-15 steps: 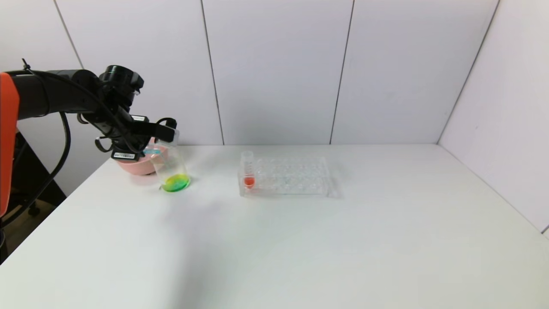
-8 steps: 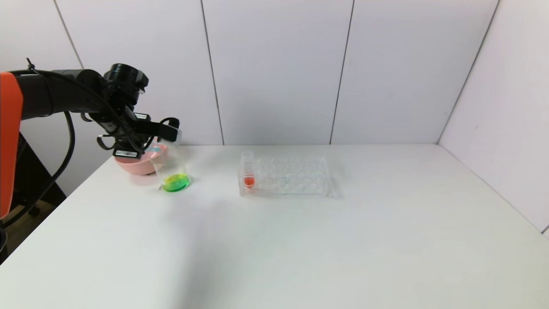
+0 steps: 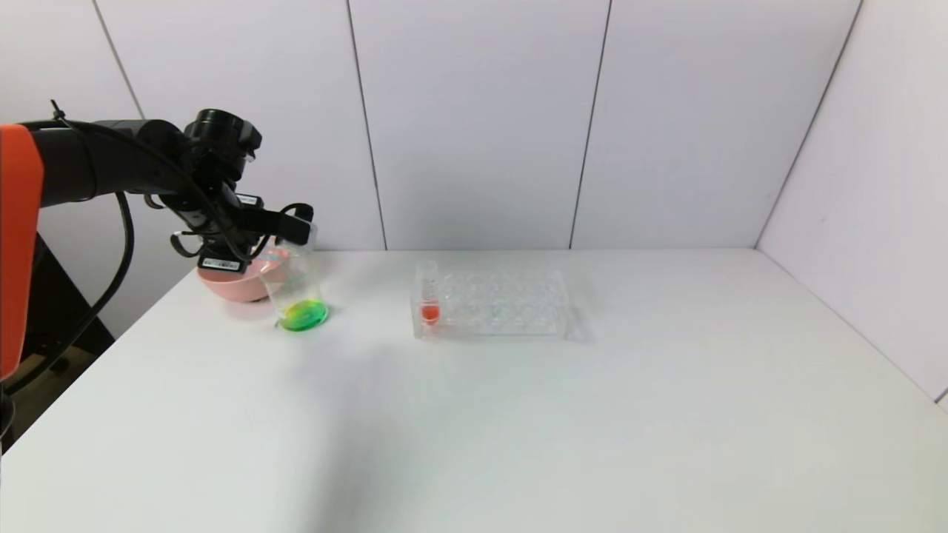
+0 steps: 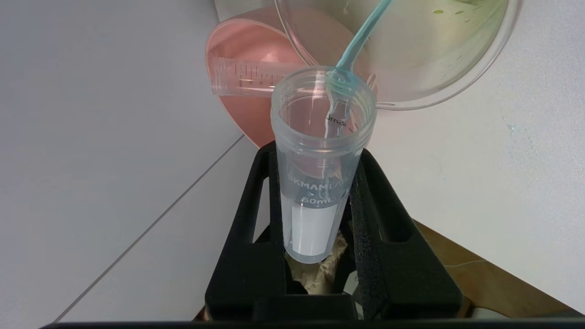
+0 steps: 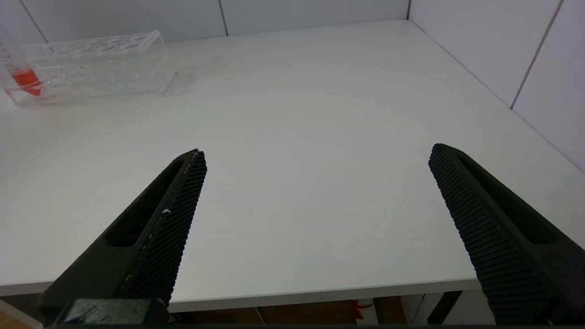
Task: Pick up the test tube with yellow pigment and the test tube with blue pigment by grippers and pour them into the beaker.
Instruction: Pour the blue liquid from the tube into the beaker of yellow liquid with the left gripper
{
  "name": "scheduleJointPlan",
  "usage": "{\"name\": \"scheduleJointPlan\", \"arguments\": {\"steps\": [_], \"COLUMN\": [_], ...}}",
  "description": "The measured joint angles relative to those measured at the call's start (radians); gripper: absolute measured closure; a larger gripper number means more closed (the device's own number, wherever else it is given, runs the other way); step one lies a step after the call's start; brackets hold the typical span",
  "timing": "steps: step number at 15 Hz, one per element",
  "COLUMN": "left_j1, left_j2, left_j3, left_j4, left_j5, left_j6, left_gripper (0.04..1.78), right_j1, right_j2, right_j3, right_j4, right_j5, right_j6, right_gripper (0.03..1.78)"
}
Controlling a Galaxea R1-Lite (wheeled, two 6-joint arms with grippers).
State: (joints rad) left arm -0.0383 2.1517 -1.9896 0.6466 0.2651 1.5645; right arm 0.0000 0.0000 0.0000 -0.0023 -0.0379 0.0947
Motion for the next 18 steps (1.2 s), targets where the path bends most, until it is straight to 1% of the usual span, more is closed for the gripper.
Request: {"name": "scheduleJointPlan", "arguments": {"steps": [18], "left_j1": [-0.003], "left_j2": [-0.007], "left_j3": [0.000], "left_j4": [0.016], "left_j5": [0.003], "left_j6": [-0.026], "left_gripper": [1.38], "right_j1": [0.000], "right_j2": [0.000], "right_j3": [0.000], "right_j4": [0.000], "right_j5": [0.000], "right_j6": [0.000], "right_gripper": [0.04]}}
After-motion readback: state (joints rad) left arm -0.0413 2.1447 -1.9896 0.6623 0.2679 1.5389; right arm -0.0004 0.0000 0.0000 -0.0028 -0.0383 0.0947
